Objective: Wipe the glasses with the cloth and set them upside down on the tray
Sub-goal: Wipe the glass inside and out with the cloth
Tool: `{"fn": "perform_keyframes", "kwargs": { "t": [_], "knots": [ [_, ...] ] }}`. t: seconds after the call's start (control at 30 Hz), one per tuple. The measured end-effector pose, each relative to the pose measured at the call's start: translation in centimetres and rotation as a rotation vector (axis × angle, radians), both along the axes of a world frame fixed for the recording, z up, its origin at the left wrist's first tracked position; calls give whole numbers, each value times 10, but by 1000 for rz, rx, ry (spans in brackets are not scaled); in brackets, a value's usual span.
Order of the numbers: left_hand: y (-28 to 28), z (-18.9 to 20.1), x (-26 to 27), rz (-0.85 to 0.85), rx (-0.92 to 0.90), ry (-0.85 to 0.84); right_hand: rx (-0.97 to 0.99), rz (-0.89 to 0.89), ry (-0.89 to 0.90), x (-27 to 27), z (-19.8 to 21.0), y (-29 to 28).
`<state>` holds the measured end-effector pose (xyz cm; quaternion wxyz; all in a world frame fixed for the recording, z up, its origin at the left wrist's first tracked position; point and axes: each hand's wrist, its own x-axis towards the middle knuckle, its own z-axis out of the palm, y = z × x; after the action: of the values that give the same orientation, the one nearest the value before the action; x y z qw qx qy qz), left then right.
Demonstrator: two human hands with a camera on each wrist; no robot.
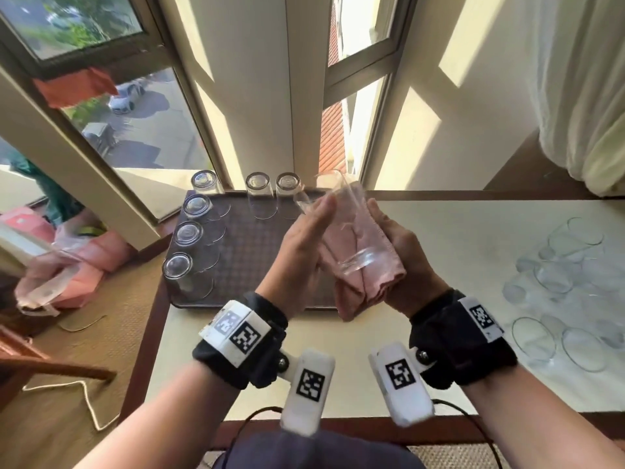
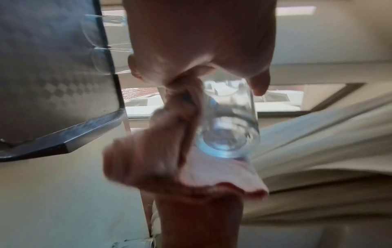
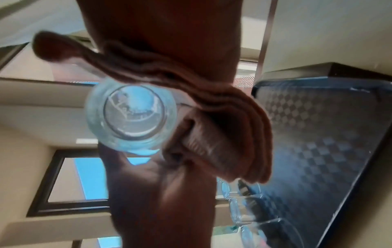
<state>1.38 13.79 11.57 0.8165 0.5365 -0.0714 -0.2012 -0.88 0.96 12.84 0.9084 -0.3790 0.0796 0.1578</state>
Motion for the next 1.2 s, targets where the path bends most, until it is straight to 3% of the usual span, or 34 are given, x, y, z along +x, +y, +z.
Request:
{"fn": "perform_keyframes", "kwargs": {
  "t": [0.13,0.27,0.43,0.57,0.63,0.8,0.9,0.97,1.03,1.1,1.2],
  "knots": [
    [11,3,11,44,7,-134,71,102,76,-1,5,-3],
    [11,-1,11,-3,201,-404,57,24,244,5,5,2],
    [13,-8,13,-17,346,-518,-631,-131,123,0,-11,1],
    [20,-7,19,-5,338,-480,-612,-183,129,-6,-21,-8],
    [23,-8,19,3,367,-461,-703,-243,71,-7,-20,-14],
    [31,-14,18,-84,476,-408,-599,-266,-190,-11,0,-35],
    [34,-9,19,-188,548,-441,-1091,-230,-622,-9,1,-41],
    [36,-7,21,-254,560,-448,-1389,-112,-872,-8,2,-44],
    [39,-8,20,-291,554,-446,-1458,97,-969,-8,11,-46],
    [42,-9,19,-316,554,-443,-1365,374,-919,-9,23,-44],
    [43,-12,18,-408,527,-426,-1175,700,-687,-7,33,-45]
  ]
}}
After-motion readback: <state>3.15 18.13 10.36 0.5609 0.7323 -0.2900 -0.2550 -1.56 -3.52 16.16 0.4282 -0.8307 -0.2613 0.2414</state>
